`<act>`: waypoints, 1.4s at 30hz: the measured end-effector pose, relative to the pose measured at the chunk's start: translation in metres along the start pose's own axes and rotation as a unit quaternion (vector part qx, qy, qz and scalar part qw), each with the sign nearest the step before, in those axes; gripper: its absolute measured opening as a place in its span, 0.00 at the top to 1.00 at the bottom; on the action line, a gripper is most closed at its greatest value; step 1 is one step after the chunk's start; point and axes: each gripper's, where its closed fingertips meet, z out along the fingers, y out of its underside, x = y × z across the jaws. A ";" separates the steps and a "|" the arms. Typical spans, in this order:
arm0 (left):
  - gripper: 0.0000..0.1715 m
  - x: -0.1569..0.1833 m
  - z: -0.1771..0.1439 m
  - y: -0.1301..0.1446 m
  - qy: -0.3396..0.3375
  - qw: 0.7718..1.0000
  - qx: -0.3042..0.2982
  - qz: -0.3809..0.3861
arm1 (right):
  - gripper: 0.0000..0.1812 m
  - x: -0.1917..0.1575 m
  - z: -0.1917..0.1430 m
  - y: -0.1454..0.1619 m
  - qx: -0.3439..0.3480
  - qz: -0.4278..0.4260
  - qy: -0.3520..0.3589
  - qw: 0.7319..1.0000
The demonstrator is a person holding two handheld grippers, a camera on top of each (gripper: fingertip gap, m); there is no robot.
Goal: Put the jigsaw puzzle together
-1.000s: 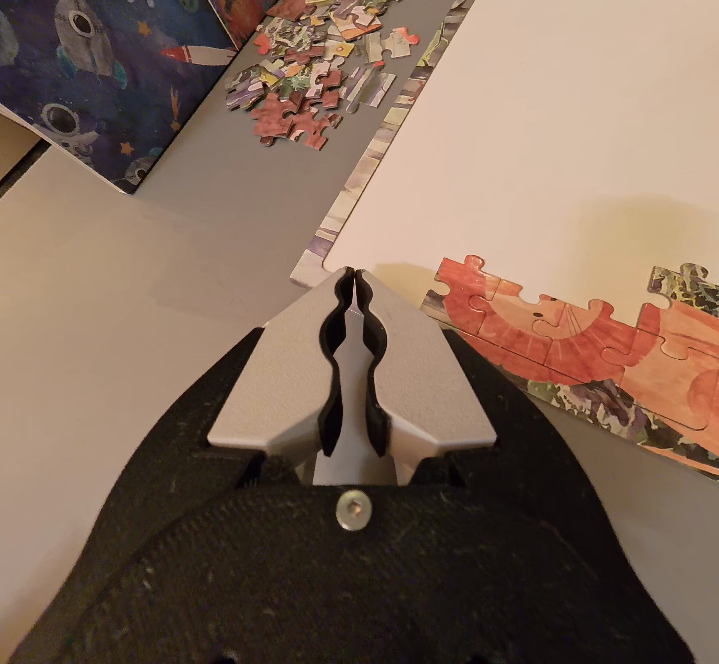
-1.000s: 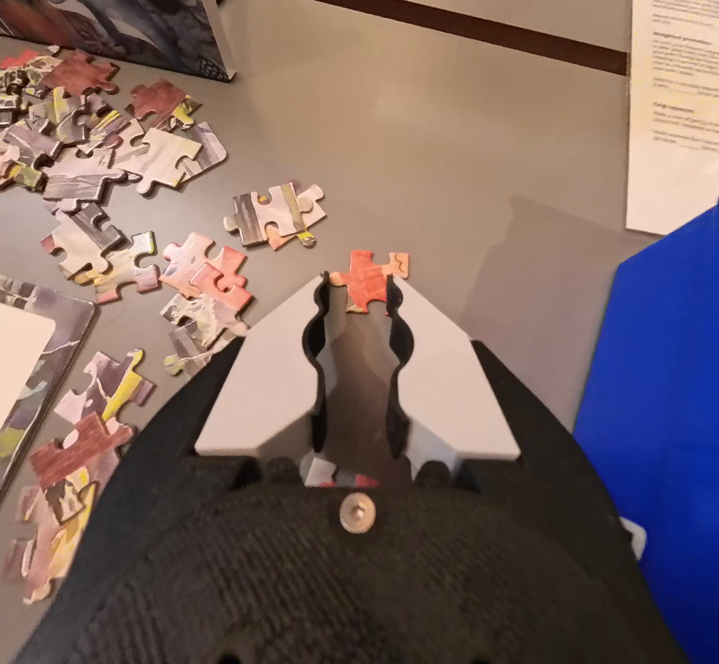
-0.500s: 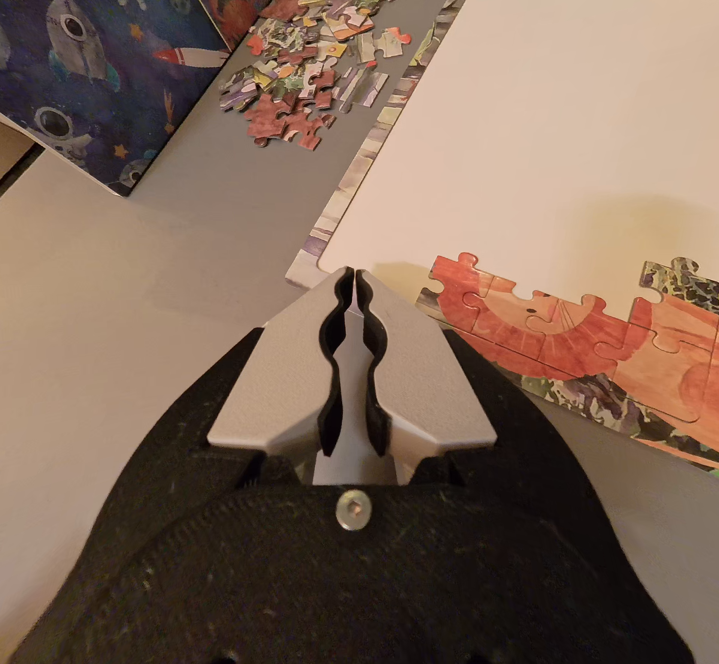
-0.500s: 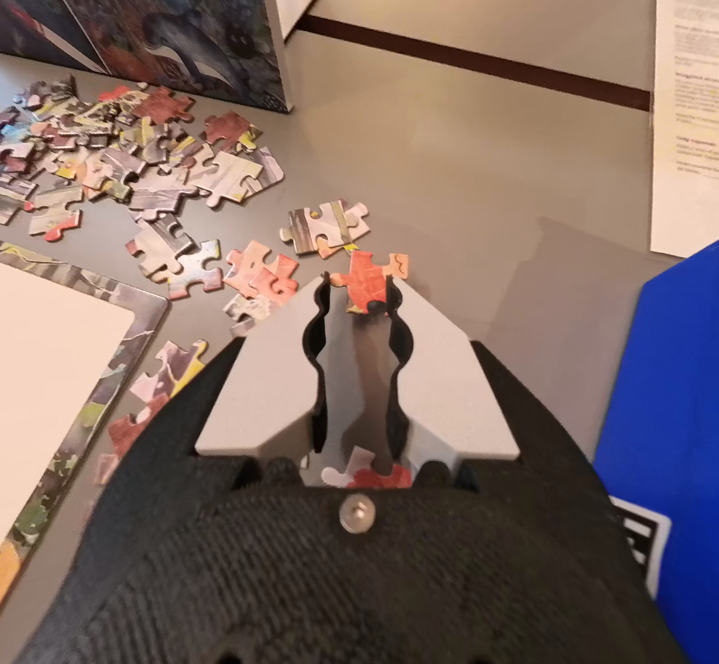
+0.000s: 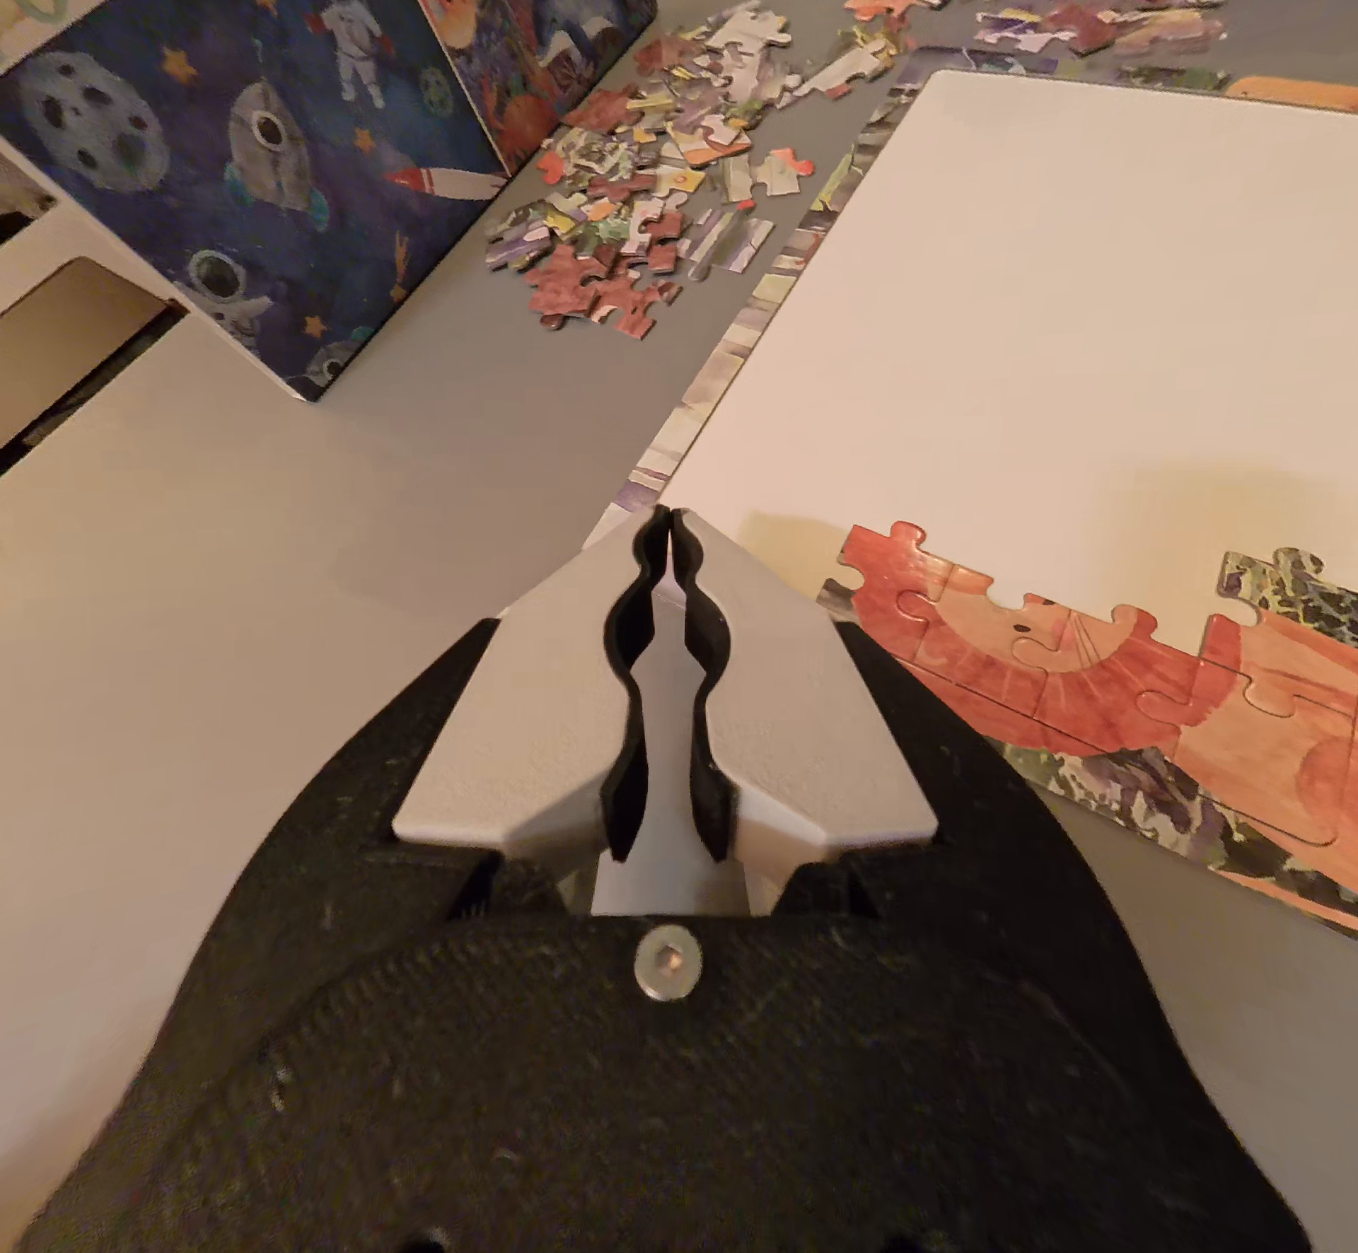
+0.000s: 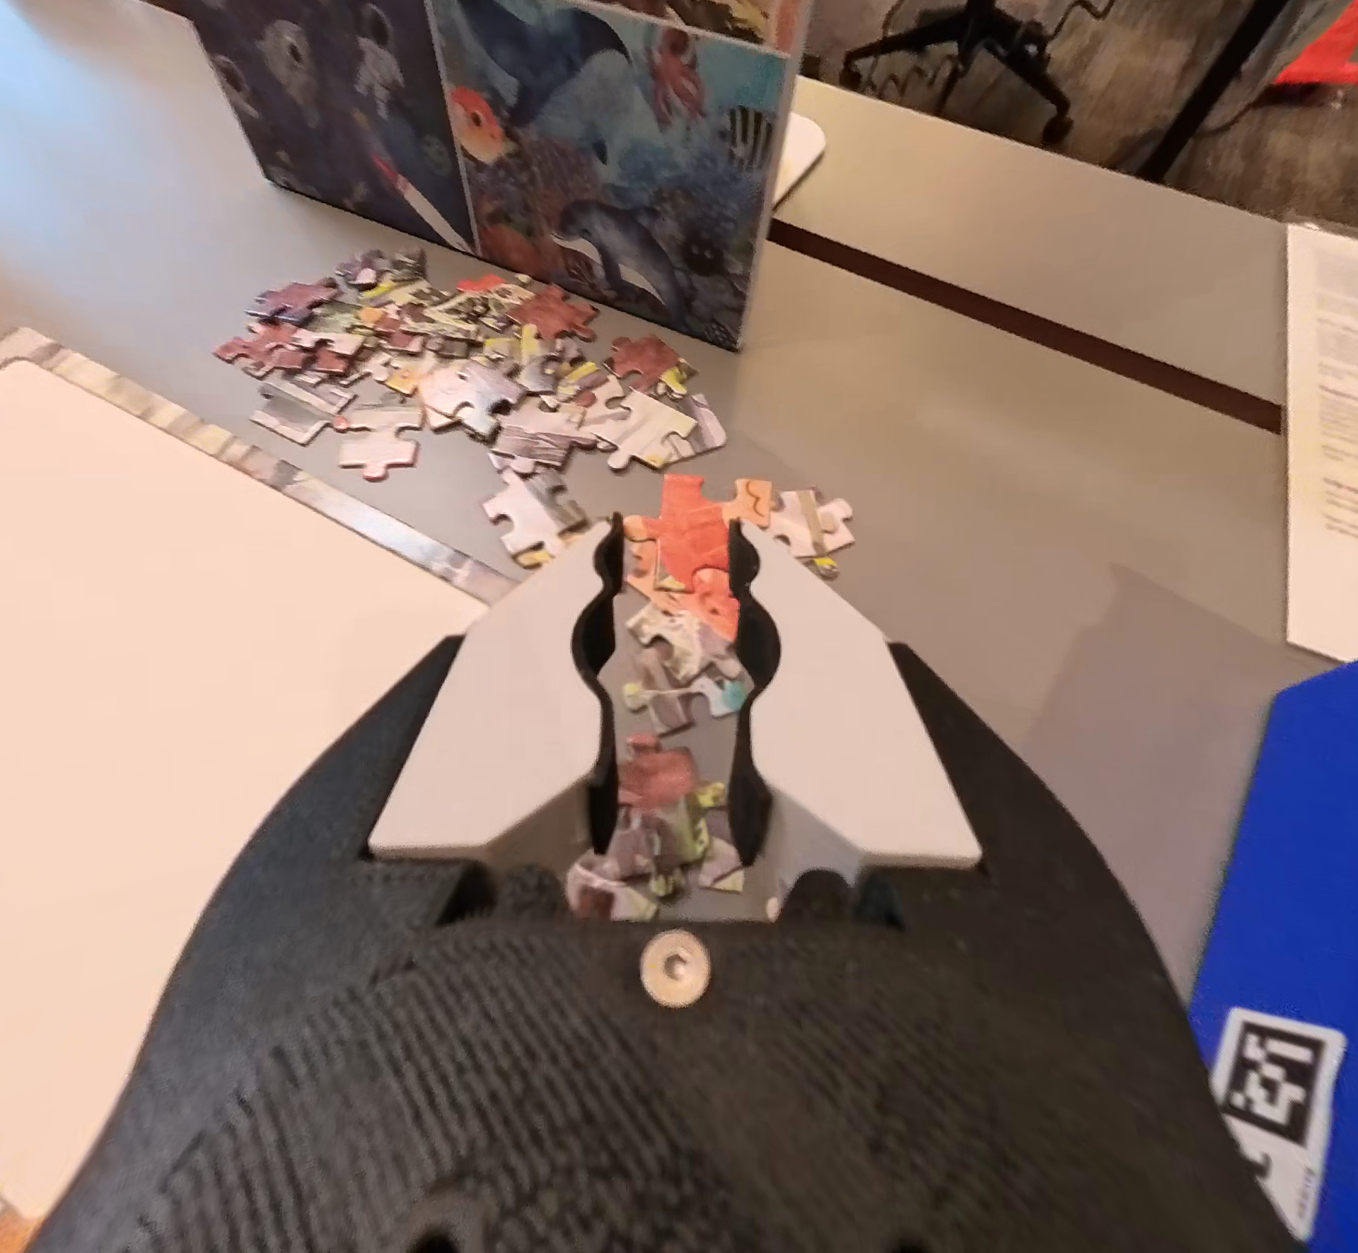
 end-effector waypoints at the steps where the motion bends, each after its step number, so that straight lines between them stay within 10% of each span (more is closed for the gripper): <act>1: 1.00 -0.002 0.000 0.000 -0.005 1.000 0.000 -0.004 | 0.85 -0.005 -0.002 -0.002 0.005 -0.001 -0.007 1.000; 10: 1.00 -0.013 0.003 0.003 -0.051 0.999 -0.014 -0.005 | 1.00 -0.038 -0.017 -0.022 0.044 -0.042 -0.037 0.997; 42: 1.00 -0.008 0.009 0.009 -0.048 0.998 -0.042 0.020 | 0.84 0.021 -0.029 -0.009 0.046 0.016 0.025 0.998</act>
